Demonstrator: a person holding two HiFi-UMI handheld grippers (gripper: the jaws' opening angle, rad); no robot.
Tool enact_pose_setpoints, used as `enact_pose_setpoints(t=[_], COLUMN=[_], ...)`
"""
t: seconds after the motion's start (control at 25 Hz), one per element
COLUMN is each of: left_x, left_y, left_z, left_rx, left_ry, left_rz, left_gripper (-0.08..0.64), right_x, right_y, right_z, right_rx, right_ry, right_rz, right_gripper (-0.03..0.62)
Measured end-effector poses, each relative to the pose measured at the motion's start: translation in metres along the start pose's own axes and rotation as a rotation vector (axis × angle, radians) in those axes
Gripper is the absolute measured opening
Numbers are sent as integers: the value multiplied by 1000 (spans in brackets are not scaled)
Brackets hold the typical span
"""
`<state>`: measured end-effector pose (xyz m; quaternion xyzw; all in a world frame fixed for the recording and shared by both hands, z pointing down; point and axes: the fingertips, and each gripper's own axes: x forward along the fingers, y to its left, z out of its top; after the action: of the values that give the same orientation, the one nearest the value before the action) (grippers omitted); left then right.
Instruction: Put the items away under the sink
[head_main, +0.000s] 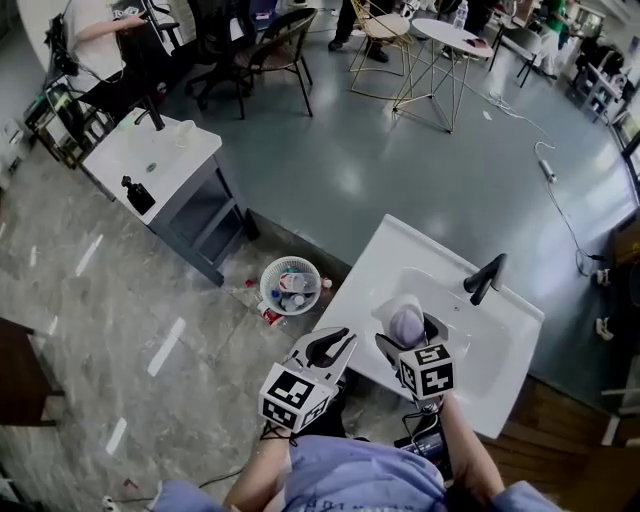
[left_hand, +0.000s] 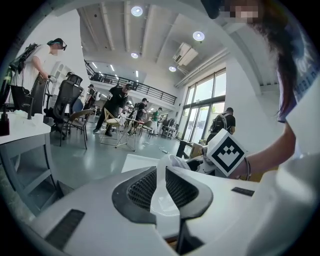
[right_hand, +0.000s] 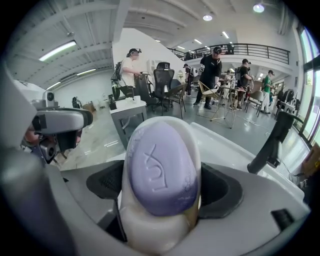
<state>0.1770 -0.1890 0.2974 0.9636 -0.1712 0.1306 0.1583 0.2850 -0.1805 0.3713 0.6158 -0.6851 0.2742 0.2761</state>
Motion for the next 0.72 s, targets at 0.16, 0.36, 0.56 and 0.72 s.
enact_pose_setpoints(t=[0.16, 0.36, 0.56, 0.72], left_x=[-9, -27, -58, -83], left_y=[-27, -65, -94, -119], left_z=[-3, -10, -30, -43], left_rx=[23, 42, 47, 30], left_ry=[-5, -10, -6, -15], left_rz=[-16, -24, 1, 18], left_gripper=[52, 52, 52, 52], right_x=[-26, -59, -86, -110], right_y=[8, 16, 29, 36], right_z=[-16, -36, -55, -66], right_rx=[-11, -3, 0, 3], right_ry=[-16, -38, -79, -126], right_rz=[0, 0, -3, -13], right_gripper=[439, 439, 439, 439])
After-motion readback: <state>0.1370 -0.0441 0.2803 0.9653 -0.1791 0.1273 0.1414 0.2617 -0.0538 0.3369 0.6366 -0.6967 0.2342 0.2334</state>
